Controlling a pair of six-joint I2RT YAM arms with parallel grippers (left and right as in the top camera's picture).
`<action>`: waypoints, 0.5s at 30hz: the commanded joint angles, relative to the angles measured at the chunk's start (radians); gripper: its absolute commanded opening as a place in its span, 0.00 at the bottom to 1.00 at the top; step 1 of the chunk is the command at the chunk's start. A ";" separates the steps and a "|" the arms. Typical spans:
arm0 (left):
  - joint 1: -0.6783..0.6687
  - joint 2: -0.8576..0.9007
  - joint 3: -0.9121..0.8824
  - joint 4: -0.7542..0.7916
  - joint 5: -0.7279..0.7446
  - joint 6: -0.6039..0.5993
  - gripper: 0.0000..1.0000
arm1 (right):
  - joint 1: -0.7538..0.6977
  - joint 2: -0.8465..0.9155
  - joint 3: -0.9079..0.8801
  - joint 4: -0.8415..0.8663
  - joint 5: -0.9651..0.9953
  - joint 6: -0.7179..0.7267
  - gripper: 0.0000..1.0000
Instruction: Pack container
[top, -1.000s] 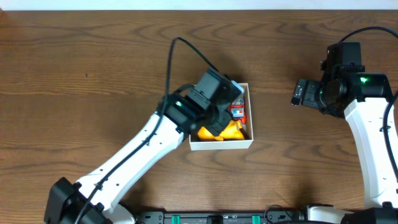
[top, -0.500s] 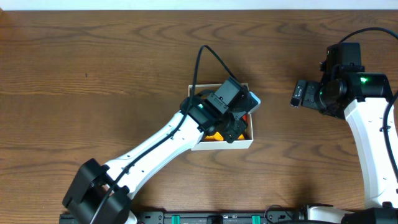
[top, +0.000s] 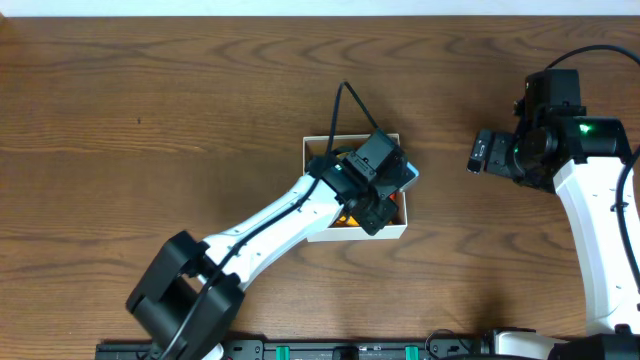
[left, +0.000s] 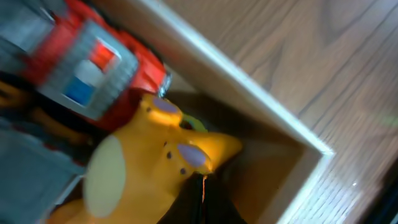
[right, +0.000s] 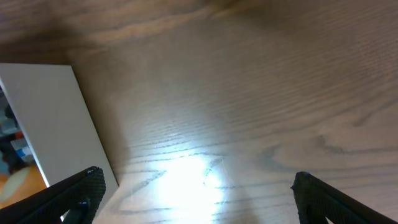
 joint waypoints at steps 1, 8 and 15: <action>0.011 0.074 -0.057 -0.015 0.000 0.001 0.06 | -0.005 0.003 -0.005 -0.007 -0.003 -0.026 0.99; 0.053 0.121 -0.066 -0.011 0.000 -0.002 0.06 | -0.005 0.003 -0.005 -0.011 -0.003 -0.026 0.99; 0.154 0.121 -0.066 0.008 0.000 -0.023 0.06 | -0.005 0.003 -0.005 -0.014 -0.003 -0.026 0.99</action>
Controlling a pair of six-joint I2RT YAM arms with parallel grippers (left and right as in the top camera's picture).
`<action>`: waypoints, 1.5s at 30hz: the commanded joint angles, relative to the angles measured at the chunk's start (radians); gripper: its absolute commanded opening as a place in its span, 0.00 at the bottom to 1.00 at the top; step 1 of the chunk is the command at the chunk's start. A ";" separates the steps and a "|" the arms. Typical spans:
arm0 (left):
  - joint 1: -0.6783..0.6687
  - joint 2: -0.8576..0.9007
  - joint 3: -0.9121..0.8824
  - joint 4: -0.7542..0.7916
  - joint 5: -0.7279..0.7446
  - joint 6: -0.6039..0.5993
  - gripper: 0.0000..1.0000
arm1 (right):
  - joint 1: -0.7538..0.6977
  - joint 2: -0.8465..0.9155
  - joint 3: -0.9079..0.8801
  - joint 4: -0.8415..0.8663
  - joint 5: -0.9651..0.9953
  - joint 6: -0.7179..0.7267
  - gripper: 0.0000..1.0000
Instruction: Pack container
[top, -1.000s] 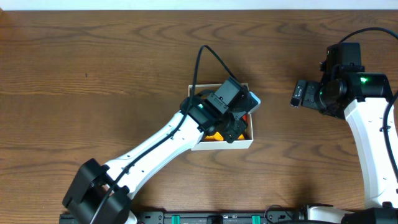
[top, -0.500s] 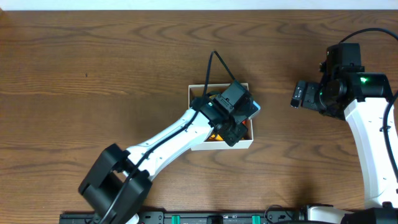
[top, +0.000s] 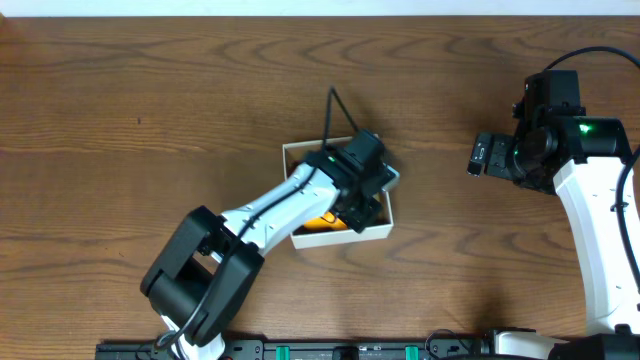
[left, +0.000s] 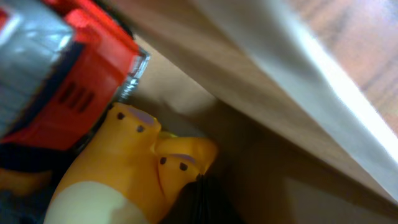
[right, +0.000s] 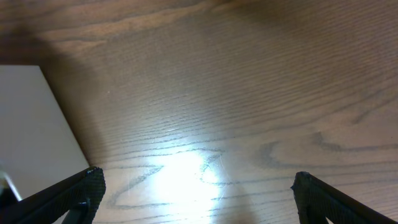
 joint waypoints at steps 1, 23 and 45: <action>0.060 0.037 -0.028 0.001 -0.066 -0.016 0.06 | -0.005 0.003 -0.005 -0.003 -0.003 -0.012 0.99; 0.016 -0.192 -0.013 -0.188 -0.067 0.082 0.06 | -0.005 0.003 -0.005 -0.006 0.000 -0.012 0.99; 0.262 -0.494 -0.008 -0.210 -0.304 -0.050 0.42 | -0.005 0.003 -0.005 -0.006 0.001 -0.012 0.99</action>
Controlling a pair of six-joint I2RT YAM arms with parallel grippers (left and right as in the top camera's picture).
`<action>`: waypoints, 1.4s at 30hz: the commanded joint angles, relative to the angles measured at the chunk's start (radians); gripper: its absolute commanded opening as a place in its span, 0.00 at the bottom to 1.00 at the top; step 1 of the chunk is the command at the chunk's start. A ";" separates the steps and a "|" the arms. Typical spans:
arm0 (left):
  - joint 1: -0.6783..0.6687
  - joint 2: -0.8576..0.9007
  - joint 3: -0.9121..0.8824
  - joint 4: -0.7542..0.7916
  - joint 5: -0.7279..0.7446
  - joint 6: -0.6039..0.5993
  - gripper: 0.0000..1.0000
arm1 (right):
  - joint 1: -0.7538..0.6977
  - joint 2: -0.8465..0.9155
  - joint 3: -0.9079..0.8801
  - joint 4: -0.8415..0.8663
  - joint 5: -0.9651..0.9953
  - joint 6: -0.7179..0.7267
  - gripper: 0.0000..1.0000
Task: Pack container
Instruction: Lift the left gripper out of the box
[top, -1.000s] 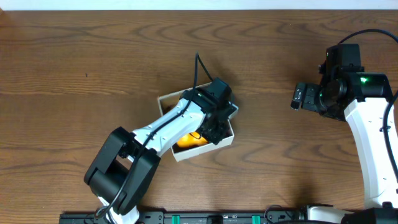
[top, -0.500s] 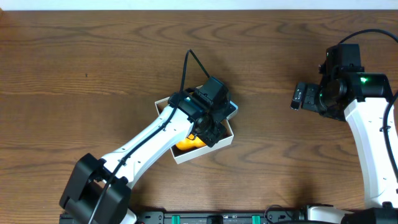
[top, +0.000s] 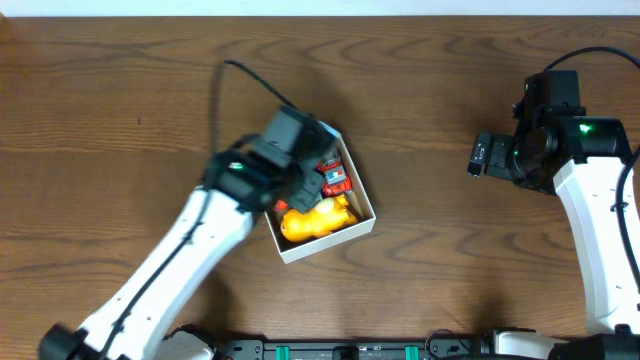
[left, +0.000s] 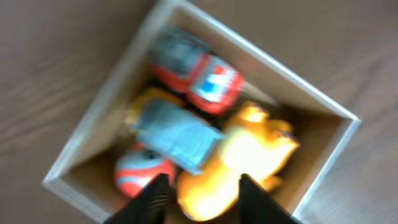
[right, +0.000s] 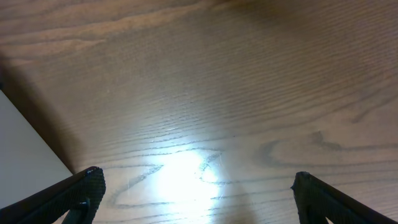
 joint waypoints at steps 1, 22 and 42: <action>0.117 -0.026 -0.003 -0.003 -0.037 -0.106 0.42 | -0.005 0.002 -0.005 -0.003 0.001 -0.012 0.99; 0.399 0.295 -0.005 -0.016 0.037 -0.513 0.20 | -0.005 0.003 -0.005 -0.003 0.001 -0.012 0.99; 0.264 0.357 -0.005 0.286 0.174 -0.295 0.19 | -0.005 0.002 -0.005 -0.004 0.000 -0.012 0.99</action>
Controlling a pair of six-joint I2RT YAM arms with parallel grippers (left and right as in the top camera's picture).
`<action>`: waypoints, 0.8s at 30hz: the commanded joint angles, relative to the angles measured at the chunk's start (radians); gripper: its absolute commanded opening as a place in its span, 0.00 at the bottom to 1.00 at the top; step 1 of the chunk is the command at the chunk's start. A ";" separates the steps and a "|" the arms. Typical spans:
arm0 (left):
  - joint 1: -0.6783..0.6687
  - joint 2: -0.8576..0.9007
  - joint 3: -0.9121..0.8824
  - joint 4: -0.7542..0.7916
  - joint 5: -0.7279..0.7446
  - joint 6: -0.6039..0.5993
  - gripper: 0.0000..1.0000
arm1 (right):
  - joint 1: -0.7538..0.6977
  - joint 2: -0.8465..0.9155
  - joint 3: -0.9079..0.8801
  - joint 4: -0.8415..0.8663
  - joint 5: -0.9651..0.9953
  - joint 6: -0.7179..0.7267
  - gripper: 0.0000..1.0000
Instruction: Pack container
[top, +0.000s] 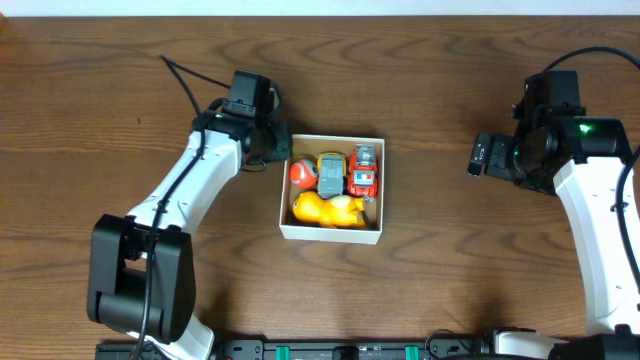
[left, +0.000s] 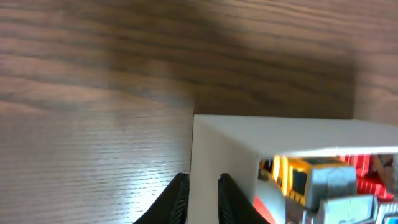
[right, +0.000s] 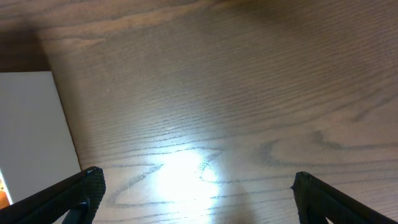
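A white box (top: 331, 232) sits mid-table holding a yellow duck (top: 322, 209), a red truck (top: 364, 171), a grey-and-yellow toy (top: 330, 172) and a red ball (top: 298, 173). My left gripper (top: 272, 152) is at the box's far-left corner. In the left wrist view its fingers (left: 176, 194) stand on either side of the white wall (left: 273, 134), and the gripper (left: 202, 196) is shut on it. My right gripper (right: 196, 199) hangs open over bare wood at the right (top: 480, 155), with nothing between its fingers.
The dark wooden table (top: 120, 90) runs to a pale strip at its far edge. A black cable (top: 190, 80) loops off the left arm. The box's right side (right: 31, 124) shows at the left of the right wrist view.
The box, then skewed, now sits square and slightly to the right. My left gripper, then above the toys with fingers apart, is now clamped on the far-left corner wall. The right arm stayed put.
My left gripper was first down inside the box among the toys. Half a second later the box had shifted left and turned with the gripper still in it. Then the gripper was above the skewed box. Now the box is square, gripped at its corner.
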 joint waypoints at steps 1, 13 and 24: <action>0.002 0.003 -0.004 -0.002 0.018 0.062 0.19 | -0.005 0.002 -0.005 -0.001 0.000 -0.012 0.99; 0.162 -0.159 -0.001 -0.016 -0.068 0.197 0.43 | 0.002 0.002 -0.004 0.222 -0.003 -0.134 0.99; 0.279 -0.298 -0.001 -0.034 -0.238 0.283 0.98 | 0.006 0.000 -0.004 0.621 0.067 -0.199 0.99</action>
